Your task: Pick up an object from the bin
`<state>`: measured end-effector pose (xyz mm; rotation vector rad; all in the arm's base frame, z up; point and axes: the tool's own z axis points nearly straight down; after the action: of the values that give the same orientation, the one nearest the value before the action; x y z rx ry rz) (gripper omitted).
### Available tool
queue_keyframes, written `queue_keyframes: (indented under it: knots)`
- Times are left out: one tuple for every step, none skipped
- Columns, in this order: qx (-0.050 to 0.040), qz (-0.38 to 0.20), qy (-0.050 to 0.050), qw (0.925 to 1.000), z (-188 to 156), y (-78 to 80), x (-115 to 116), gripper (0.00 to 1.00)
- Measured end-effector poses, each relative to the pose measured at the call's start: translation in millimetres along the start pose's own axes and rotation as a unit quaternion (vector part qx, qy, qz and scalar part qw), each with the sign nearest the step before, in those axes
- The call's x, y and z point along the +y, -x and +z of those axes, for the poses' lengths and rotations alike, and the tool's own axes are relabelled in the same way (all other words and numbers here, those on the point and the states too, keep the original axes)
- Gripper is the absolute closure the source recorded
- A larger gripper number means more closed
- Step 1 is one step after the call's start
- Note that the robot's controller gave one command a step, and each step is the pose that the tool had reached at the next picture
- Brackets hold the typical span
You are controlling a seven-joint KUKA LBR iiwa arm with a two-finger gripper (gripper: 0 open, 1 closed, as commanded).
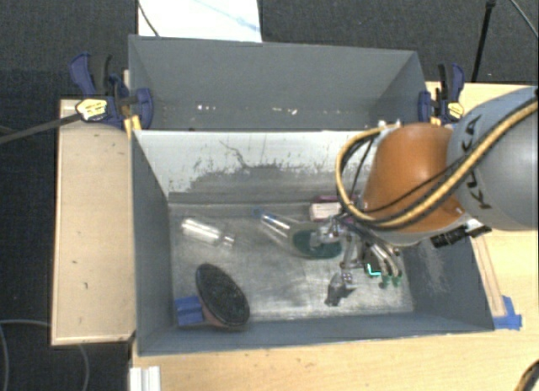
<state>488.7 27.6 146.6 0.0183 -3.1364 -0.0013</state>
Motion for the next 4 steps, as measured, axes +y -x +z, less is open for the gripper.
queue_keyframes:
  knots:
    - [-0.0063, 0.081, 0.002, 0.9967, 44, 45.4, -6, 0.00]
    - [-0.0187, 0.082, 0.003, 0.9965, 39, 51.6, -6, 1.00]
    - [-0.0079, -0.036, -0.001, 0.9993, -143, 0.4, -7, 1.00]
    - [-0.0041, -0.035, 0.000, 0.9994, -139, -0.3, -7, 0.00]
